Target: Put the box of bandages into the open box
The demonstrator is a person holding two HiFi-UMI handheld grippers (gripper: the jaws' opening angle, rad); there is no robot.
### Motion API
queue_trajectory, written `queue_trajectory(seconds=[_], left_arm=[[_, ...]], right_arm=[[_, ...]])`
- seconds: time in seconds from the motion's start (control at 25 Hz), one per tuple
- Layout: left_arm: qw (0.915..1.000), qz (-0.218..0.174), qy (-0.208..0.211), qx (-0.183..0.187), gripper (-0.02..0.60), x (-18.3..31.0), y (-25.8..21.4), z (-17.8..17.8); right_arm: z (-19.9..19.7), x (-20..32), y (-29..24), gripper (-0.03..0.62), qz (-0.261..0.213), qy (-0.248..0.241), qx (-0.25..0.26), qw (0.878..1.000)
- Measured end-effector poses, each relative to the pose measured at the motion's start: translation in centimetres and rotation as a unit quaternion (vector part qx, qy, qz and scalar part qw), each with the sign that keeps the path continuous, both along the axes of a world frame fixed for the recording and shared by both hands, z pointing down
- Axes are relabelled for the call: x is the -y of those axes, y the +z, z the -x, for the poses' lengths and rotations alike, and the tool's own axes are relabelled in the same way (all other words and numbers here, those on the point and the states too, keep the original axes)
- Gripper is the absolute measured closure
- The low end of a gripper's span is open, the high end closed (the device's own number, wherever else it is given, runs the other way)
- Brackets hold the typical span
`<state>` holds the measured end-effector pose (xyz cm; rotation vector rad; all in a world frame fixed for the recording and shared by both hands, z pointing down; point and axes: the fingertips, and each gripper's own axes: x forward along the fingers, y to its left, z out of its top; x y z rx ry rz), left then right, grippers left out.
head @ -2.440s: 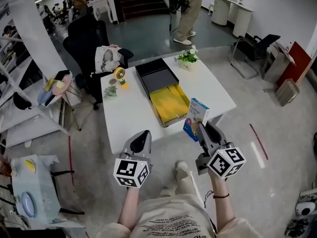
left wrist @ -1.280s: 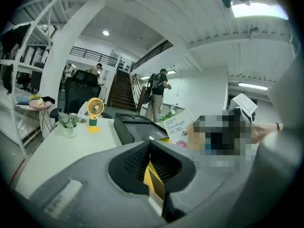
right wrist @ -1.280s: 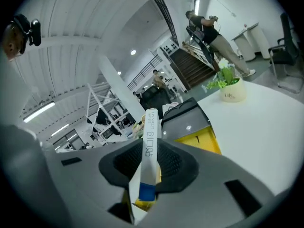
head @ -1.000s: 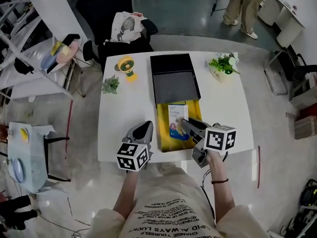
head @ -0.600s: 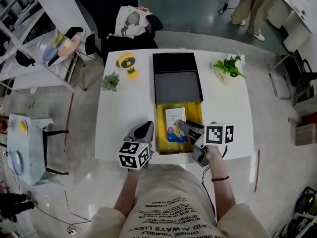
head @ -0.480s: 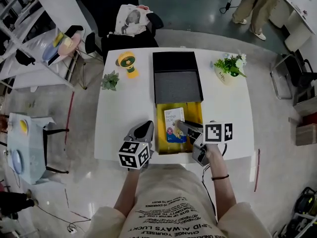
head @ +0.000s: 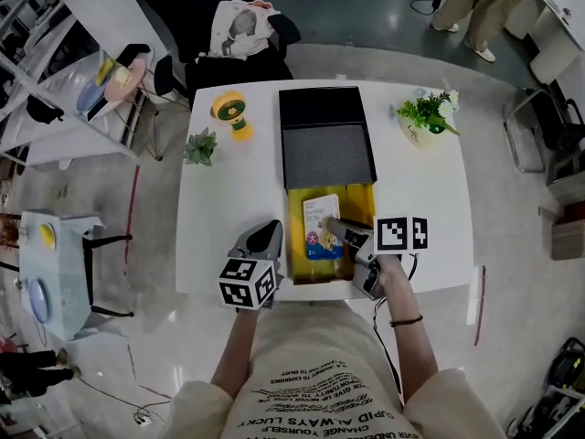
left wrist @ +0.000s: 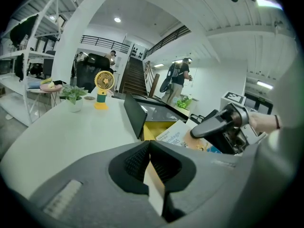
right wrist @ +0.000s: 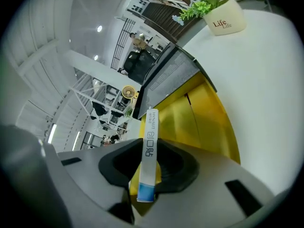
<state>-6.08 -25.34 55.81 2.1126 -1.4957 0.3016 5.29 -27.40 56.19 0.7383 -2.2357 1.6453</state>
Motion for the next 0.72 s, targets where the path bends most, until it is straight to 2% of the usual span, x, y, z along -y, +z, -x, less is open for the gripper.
queue_trajectory(seconds=[0.28,0.44,0.72], left_arm=[[0.9997,0.007,0.020,-0.007,0.560,0.4,0.2,-0.6],[0.9992,0.008,0.037,-0.010,0.560,0.7,0.0,-0.9],[0.9980,0.014,0.061,-0.008,0.560,1.0,0.2,-0.6]], right_arm=[[-0.3,0.1,0.4,0.502,0.005,0.008,-0.011,1.000],[-0.7,0.0,1.2,0.503,0.019,0.014,-0.043,0.999],[-0.5,0.2,1.8,0.494,0.003,0.027,-0.091,0.995]])
